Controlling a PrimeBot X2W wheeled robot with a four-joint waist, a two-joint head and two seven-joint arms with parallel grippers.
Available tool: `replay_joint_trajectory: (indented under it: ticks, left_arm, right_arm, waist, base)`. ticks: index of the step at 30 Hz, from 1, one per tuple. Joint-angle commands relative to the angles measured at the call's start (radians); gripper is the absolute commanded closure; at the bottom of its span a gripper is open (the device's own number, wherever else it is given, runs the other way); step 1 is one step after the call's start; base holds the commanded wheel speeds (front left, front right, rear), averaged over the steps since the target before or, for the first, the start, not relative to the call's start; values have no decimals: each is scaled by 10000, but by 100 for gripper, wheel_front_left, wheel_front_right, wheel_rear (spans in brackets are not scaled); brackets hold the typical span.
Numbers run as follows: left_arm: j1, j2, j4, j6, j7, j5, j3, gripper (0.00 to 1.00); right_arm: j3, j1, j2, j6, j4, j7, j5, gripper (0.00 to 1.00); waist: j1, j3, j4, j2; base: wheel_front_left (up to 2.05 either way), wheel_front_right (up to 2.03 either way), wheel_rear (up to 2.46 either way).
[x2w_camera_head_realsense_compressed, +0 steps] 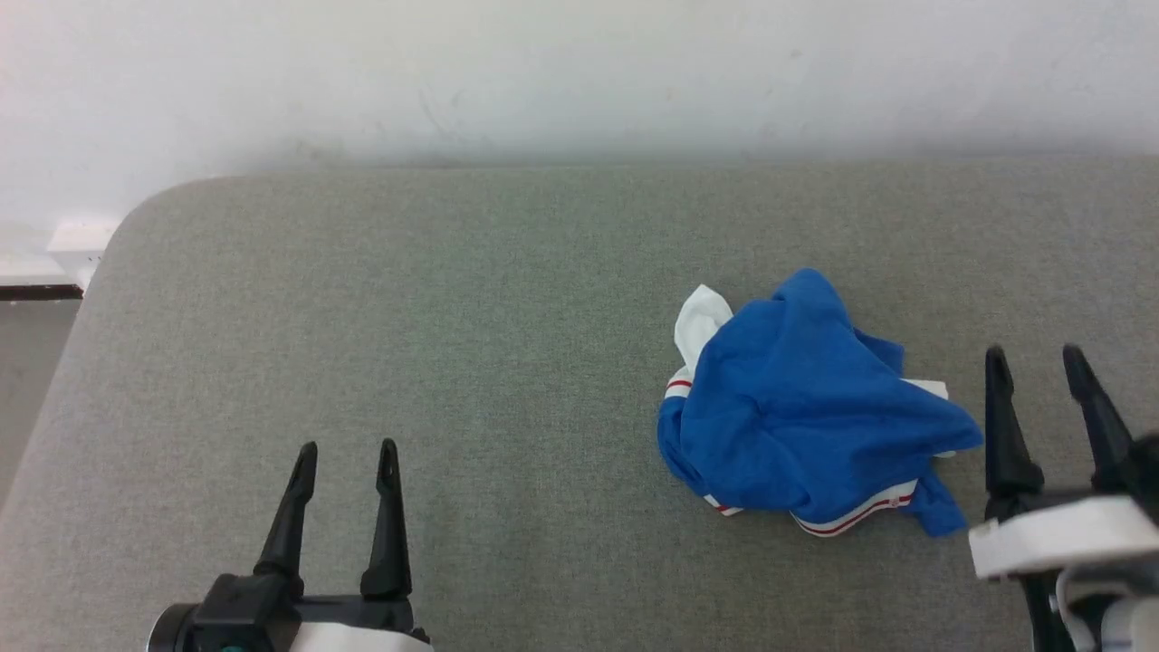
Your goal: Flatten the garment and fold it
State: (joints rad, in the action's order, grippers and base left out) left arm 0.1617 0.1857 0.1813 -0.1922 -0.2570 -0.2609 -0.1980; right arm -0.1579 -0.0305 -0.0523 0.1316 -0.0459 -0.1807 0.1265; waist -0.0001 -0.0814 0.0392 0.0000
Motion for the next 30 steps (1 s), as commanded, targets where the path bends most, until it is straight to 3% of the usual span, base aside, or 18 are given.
replay_joint_trajectory:
  ticks: [1, 9, 18, 23, 30]
  left_arm:
    - [-175, -89, -19, 132, -46, 189, 98, 0]
    - [-563, -545, -297, 822, -47, 497, 266, 0]
    - [-1005, -860, -825, 1516, -47, 701, 303, 0]
    - [-1169, -955, -980, 1798, -47, 781, 363, 0]
    - [-1463, -1067, -1168, 2100, -47, 857, 365, 0]
  right_arm:
    - [11, 484, 20, -9, -111, 347, -13, 0]
    - [96, 2366, -439, -9, 43, 3814, 235, 0]
    - [184, 2995, -1664, -9, 1286, 8027, 1317, 0]
    - [322, 3143, -1979, -9, 1808, 9204, 1769, 0]
    - [440, 3358, -2033, -9, 2428, 9850, 1897, 0]
  waist:
    - [1, -154, -24, 0]
    - [1, -887, -93, 0]
    - [1, -1485, 197, 0]
    - [1, -1794, 443, 0]
    - [1, -2259, 806, 0]
  base:
    - [0, 0, 0]
    - [0, 0, 0]
    - [0, 0, 0]
    - [0, 0, 0]
    - [0, 0, 0]
